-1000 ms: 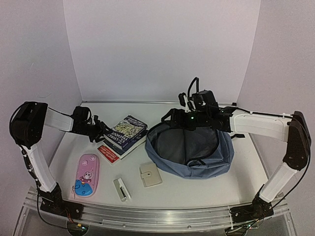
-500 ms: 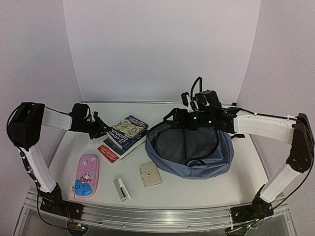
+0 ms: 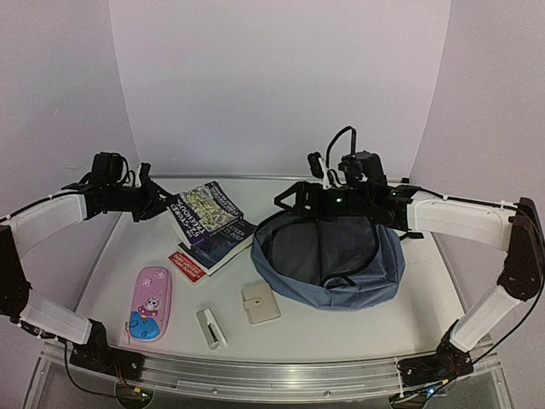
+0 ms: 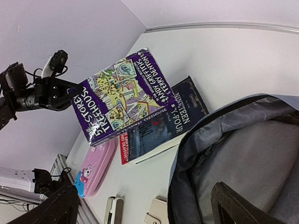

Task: Pack the student bag
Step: Pick up the book from the center of the board.

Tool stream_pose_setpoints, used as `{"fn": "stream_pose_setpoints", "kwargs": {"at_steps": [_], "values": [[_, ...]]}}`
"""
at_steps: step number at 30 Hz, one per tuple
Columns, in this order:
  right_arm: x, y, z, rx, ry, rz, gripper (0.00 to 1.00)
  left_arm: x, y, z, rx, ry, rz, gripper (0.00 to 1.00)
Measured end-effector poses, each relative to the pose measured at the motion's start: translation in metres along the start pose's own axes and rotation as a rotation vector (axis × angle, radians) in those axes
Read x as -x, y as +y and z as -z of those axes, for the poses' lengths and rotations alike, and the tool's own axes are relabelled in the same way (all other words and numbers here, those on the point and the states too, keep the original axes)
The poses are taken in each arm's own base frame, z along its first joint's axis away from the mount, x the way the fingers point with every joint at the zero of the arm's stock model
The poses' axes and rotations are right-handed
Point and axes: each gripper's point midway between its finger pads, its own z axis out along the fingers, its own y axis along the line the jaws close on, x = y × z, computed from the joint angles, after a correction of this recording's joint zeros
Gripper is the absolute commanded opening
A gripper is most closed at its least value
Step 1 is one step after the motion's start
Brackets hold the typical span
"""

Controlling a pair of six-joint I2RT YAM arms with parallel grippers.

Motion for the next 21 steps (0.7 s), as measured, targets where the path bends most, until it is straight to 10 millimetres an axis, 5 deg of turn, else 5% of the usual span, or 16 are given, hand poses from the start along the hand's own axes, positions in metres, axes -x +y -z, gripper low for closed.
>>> {"fn": "stream_pose_setpoints", "kwargs": {"at_steps": [8, 16, 21], "values": [[-0.003, 0.026, -0.001, 0.147, 0.034, 0.022, 0.98, -0.013, -0.064, 0.040, -0.158, 0.057, -0.082, 0.00], [-0.009, 0.038, -0.004, 0.225, 0.072, 0.029, 0.98, -0.073, -0.149, 0.048, -0.388, 0.257, -0.266, 0.00], [-0.011, 0.040, -0.003, 0.243, 0.077, 0.031, 0.98, -0.085, -0.163, 0.055, -0.467, 0.307, -0.294, 0.00]]}}
